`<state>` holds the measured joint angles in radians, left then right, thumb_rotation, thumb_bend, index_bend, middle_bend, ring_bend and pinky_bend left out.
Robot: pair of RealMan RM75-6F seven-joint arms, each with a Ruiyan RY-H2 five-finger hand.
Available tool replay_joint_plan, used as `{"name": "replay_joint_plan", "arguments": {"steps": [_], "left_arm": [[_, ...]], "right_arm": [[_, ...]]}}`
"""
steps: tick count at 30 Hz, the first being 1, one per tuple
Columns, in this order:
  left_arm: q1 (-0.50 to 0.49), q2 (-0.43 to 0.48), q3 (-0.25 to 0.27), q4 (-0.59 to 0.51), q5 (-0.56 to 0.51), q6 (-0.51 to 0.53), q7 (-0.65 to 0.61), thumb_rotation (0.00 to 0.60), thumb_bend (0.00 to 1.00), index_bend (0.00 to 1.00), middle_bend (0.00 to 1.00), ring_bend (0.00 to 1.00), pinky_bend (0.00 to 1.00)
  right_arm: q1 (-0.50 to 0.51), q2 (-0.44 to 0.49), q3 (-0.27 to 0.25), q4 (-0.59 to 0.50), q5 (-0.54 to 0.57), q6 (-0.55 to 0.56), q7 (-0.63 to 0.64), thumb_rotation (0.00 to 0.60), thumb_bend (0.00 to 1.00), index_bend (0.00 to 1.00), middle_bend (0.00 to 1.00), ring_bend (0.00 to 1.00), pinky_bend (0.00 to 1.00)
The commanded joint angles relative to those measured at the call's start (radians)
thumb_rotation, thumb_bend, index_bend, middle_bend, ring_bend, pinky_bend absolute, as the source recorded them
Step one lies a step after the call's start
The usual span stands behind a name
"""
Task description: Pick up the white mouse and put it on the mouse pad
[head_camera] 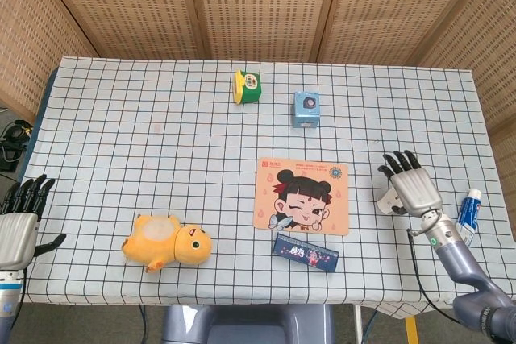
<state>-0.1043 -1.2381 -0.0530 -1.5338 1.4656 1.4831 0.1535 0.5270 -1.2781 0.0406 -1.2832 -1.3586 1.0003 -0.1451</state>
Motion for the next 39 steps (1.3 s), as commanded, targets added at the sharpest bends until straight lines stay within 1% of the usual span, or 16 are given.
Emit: {"name": "replay_joint_plan", "arguments": {"steps": [1, 6, 11, 16, 31, 39], "left_arm": [[0.0, -0.001, 0.0, 0.0, 0.001, 0.001, 0.002, 0.6, 0.0, 0.0, 0.0, 0.0, 0.0], [0.001, -0.003, 0.002, -0.001, 0.008, 0.007, 0.008, 0.6, 0.0, 0.0, 0.0, 0.0, 0.0], [0.002, -0.002, 0.0, 0.001, 0.007, 0.01, 0.003, 0.6, 0.0, 0.0, 0.0, 0.0, 0.0], [0.003, -0.003, -0.002, 0.004, 0.007, 0.013, 0.002, 0.6, 0.0, 0.0, 0.0, 0.0, 0.0], [0.003, -0.006, -0.001, 0.003, 0.008, 0.012, 0.011, 0.6, 0.0, 0.0, 0.0, 0.0, 0.0], [0.002, -0.007, -0.003, 0.006, 0.002, 0.008, 0.01, 0.6, 0.0, 0.0, 0.0, 0.0, 0.0]], "right_arm": [[-0.006, -0.015, -0.014, 0.028, -0.02, -0.005, 0.018, 0.6, 0.21, 0.26, 0.15, 0.07, 0.11], [-0.004, -0.062, -0.026, 0.105, -0.054, -0.008, 0.058, 0.6, 0.21, 0.27, 0.15, 0.07, 0.11], [-0.002, -0.084, -0.028, 0.144, -0.055, -0.024, 0.071, 0.6, 0.21, 0.29, 0.15, 0.07, 0.11], [-0.005, -0.101, -0.031, 0.19, -0.048, -0.05, 0.088, 0.6, 0.21, 0.3, 0.15, 0.07, 0.11], [-0.007, -0.154, -0.039, 0.294, -0.057, -0.088, 0.145, 0.6, 0.21, 0.32, 0.15, 0.07, 0.11], [-0.007, -0.179, -0.042, 0.334, -0.072, -0.091, 0.175, 0.6, 0.21, 0.37, 0.17, 0.07, 0.11]]}}
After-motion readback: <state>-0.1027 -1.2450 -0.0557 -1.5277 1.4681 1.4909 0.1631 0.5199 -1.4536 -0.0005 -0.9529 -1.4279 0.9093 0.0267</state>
